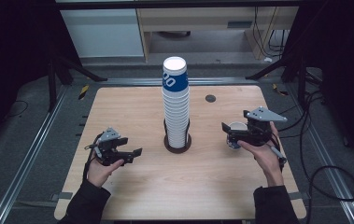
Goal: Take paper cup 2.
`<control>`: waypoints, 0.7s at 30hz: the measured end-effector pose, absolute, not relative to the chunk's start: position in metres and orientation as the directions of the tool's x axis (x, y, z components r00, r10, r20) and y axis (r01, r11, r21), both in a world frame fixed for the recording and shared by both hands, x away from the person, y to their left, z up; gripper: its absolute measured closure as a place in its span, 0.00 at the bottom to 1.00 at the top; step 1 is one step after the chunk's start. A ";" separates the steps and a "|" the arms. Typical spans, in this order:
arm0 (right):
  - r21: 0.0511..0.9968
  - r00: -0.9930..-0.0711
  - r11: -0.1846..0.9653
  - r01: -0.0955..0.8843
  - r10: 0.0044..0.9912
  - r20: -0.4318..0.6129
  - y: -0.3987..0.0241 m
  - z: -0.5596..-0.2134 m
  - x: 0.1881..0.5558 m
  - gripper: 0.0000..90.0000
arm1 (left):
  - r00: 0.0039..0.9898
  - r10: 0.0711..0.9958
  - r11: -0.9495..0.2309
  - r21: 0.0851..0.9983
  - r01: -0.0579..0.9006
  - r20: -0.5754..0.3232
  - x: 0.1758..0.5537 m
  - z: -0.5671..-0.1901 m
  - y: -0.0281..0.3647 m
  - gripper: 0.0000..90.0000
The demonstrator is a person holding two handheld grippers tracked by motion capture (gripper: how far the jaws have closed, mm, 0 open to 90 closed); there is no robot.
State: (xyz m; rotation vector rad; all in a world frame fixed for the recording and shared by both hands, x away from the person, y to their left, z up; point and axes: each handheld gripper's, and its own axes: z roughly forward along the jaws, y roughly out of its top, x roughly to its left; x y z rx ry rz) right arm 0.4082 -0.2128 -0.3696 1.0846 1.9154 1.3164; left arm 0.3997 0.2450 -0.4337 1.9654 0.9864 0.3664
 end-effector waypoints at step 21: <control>0.976 -0.639 0.130 0.177 0.769 0.013 -0.168 -0.307 0.403 0.08 | 0.632 0.767 -0.293 0.818 0.495 -0.107 0.399 -0.432 0.247 0.21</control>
